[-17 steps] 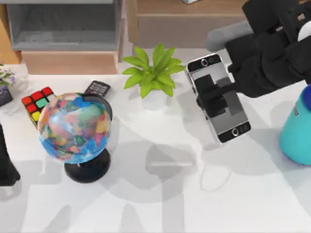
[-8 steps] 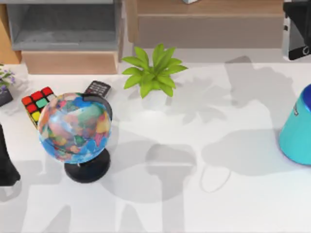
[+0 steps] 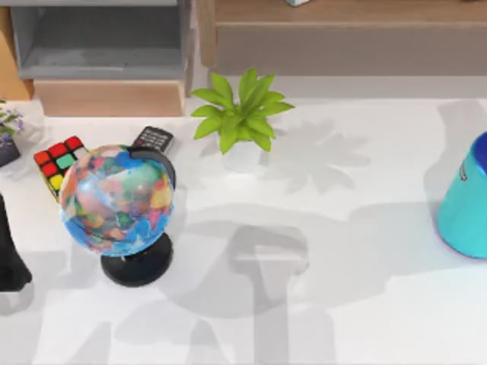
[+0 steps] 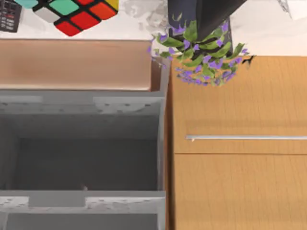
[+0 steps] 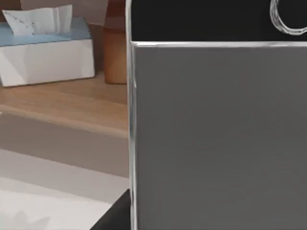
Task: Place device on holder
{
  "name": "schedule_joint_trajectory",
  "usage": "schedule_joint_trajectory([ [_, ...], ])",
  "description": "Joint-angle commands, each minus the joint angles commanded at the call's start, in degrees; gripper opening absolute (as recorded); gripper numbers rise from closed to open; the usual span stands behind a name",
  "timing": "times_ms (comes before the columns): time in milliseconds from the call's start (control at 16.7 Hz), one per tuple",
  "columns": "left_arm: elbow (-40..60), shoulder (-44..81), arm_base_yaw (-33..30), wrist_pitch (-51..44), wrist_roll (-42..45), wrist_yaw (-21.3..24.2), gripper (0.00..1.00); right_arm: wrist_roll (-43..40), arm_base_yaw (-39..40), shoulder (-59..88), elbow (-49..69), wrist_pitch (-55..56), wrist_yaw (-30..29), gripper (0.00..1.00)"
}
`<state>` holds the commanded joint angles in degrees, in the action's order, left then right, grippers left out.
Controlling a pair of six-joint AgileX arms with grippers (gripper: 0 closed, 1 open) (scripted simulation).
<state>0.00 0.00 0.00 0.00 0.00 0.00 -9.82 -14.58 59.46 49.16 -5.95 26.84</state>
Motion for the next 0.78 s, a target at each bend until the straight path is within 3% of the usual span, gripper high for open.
schedule_joint_trajectory([
  [420,0.0,0.0,0.0,0.0,0.0,0.0,1.00,-5.2,-15.4,-0.8,-12.7,3.6,2.8,0.00],
  [780,0.0,0.0,0.0,0.0,0.0,0.0,1.00,-6.7,-20.5,-0.1,-17.6,3.9,3.2,0.00],
])
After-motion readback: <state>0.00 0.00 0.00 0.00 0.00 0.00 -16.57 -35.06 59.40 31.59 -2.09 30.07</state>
